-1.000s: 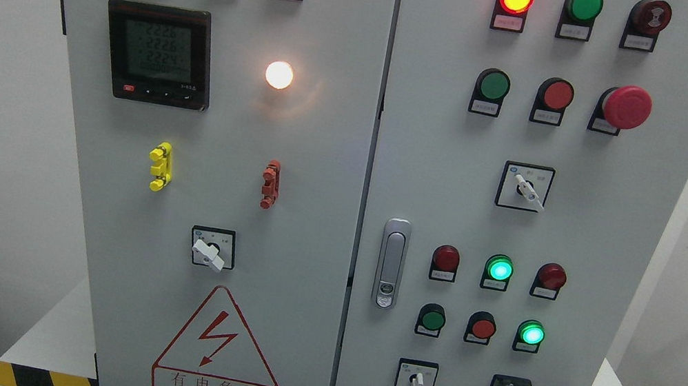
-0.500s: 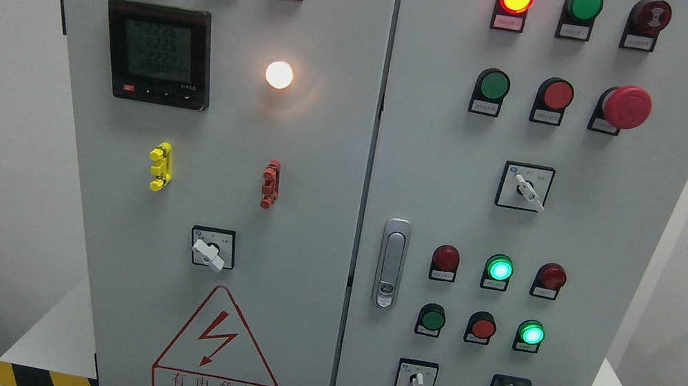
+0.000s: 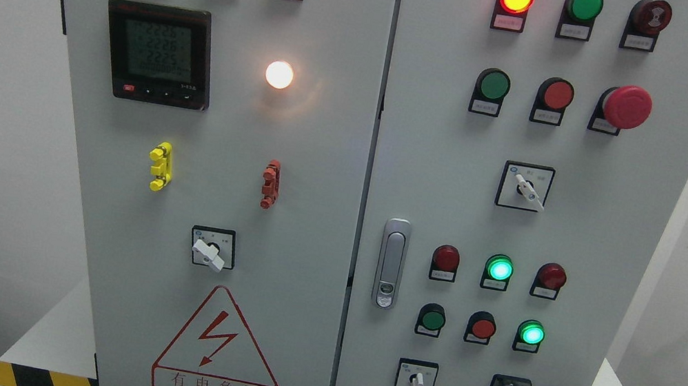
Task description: Flip black knob to close circuit
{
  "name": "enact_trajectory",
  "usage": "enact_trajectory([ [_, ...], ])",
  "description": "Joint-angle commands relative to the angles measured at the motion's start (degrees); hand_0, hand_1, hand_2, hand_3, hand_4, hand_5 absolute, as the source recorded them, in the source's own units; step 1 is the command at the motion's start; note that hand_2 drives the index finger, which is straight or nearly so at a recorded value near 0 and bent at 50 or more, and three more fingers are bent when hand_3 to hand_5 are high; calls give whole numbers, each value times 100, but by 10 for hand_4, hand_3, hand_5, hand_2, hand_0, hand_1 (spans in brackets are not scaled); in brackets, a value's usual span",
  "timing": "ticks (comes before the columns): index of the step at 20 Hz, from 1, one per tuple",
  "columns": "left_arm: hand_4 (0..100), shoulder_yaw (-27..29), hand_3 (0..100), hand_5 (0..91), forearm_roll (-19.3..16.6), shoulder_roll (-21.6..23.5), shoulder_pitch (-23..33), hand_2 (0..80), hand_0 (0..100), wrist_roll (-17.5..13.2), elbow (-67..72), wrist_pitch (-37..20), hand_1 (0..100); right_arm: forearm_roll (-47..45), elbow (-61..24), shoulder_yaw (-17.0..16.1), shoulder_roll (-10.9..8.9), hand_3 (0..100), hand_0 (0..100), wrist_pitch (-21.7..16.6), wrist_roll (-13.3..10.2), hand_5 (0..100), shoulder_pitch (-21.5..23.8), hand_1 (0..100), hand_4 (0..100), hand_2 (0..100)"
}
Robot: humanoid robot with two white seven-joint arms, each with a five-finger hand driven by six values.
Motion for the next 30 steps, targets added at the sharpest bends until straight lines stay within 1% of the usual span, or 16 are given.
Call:
enact_trajectory([
  [1,26,62,49,0,44,-2,1,0,0,-1,-11,1,0,-37,88,-232,-181,1000,0,3,8,901,-17,85,807,901],
  [3,26,62,49,0,44,-2,1,0,0,-1,-11,1,0,-37,88,-303,-207,1000,0,3,87,902,-17,86,807,901],
  [5,26,62,49,0,44,-2,1,0,0,-1,-11,1,0,-46,88,-373,-207,1000,0,3,96,905,-17,88,808,901],
  [20,25,62,49,0,44,6,1,0,0,-1,-11,1,0,-55,80,-364,-146,1000,0,29,96,916,-167,81,816,901],
  [22,26,62,49,0,44,6,1,0,0,-1,-11,1,0,-194,80,-364,-155,1000,0,46,87,918,-158,81,816,901],
  [24,25,62,50,0,44,-2,1,0,0,-1,-11,1,0,-318,80,-295,-190,1000,0,204,87,919,-132,81,816,901],
  [26,25,62,50,0,44,-2,1,0,0,-1,-11,1,0,-327,62,-268,-199,1000,0,240,53,919,-97,79,817,901],
  [28,25,62,50,0,44,-2,1,0,0,-1,-11,1,0,-319,53,-233,-172,1000,0,240,35,919,-97,77,817,901],
  [30,25,62,50,0,44,6,1,0,0,-1,-11,1,0,-318,45,-102,-120,1000,0,249,9,920,-97,77,818,901],
])
